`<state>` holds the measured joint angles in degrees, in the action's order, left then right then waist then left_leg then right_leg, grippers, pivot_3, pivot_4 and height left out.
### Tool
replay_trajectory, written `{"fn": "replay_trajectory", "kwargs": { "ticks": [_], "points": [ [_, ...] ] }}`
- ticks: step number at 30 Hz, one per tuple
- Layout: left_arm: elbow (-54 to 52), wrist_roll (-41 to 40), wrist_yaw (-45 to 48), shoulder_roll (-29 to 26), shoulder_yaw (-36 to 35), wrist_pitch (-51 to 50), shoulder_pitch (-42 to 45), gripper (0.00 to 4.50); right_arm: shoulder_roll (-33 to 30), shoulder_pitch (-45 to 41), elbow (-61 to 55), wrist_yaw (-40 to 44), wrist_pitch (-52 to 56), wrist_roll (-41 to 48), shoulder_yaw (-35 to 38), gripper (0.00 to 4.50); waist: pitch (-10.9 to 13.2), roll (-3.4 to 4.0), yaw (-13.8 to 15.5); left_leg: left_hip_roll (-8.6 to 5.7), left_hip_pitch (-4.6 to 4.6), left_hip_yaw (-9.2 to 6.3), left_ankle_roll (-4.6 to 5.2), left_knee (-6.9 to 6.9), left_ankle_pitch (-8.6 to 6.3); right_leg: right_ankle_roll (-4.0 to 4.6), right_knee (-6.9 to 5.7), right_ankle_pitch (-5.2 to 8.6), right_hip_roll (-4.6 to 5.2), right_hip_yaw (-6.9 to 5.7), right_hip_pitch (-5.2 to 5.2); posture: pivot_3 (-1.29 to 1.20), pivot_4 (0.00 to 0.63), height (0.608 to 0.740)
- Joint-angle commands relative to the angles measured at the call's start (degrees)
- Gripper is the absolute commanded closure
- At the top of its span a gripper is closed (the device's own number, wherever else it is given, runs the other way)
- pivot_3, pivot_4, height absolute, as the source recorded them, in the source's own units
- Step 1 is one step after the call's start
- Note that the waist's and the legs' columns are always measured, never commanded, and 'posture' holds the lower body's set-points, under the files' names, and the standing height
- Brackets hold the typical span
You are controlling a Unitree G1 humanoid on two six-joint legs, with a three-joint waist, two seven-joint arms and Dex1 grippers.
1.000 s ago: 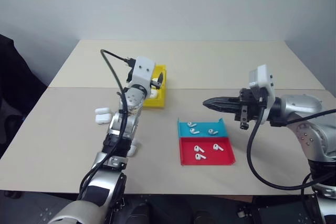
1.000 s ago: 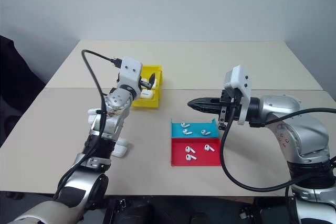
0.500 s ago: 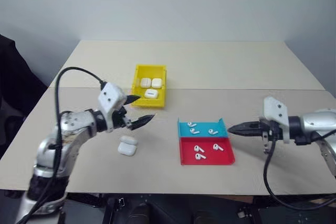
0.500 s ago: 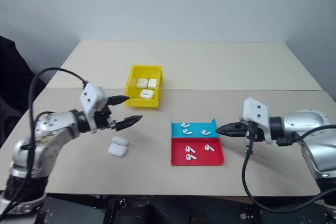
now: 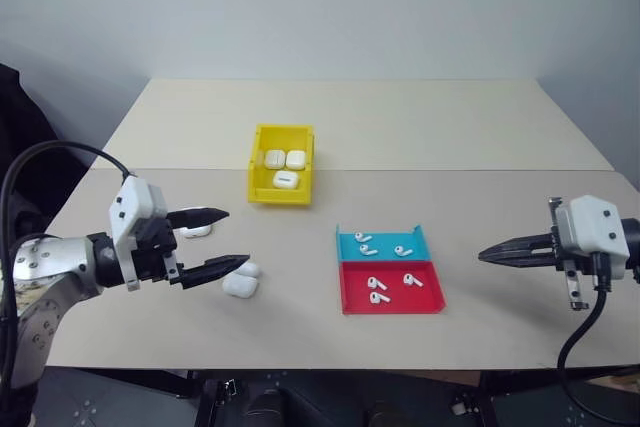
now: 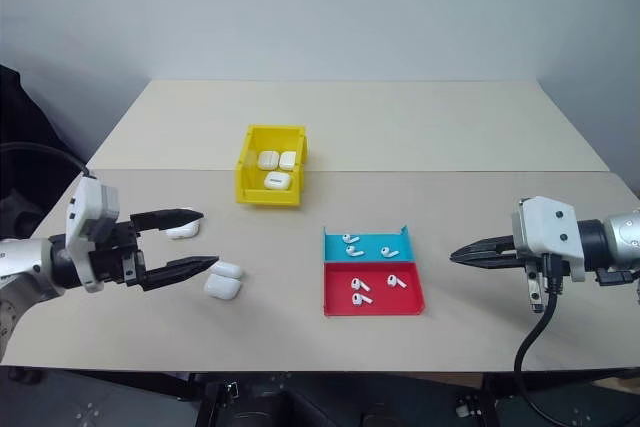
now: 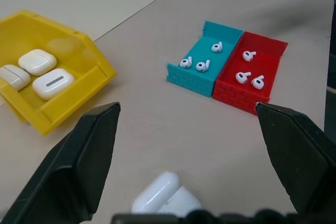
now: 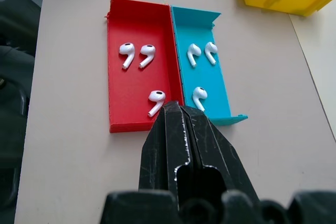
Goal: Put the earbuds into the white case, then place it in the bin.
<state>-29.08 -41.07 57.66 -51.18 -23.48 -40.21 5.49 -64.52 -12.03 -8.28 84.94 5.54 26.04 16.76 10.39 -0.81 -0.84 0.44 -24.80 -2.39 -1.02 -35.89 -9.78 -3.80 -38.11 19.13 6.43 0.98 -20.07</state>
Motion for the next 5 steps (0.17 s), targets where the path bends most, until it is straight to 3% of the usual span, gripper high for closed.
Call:
{"fn": "replay_trajectory", "kwargs": {
  "ticks": [1,5],
  "points": [
    [-2.97,-1.79,-0.79,-0.91,-2.68,0.08,-1.34,0.02,-1.43,-0.57,-0.63,0.55,-0.70,1.25,2.49,4.50,0.00,0.00,0.01,0.00,0.00,0.01,0.00,0.00,0.00,0.00,0.00,0.00,0.00,0.00,0.00,0.00,0.150,0.740],
    [-3.65,-1.91,-1.12,-1.88,-2.68,0.32,-2.63,0.02,-1.34,-1.21,-0.10,0.10,-0.95,0.73,1.60,4.50,0.00,0.00,0.01,0.01,0.00,0.03,0.01,0.00,-0.01,0.00,0.00,0.00,0.00,0.02,0.00,0.00,0.150,0.740]
  ]
}}
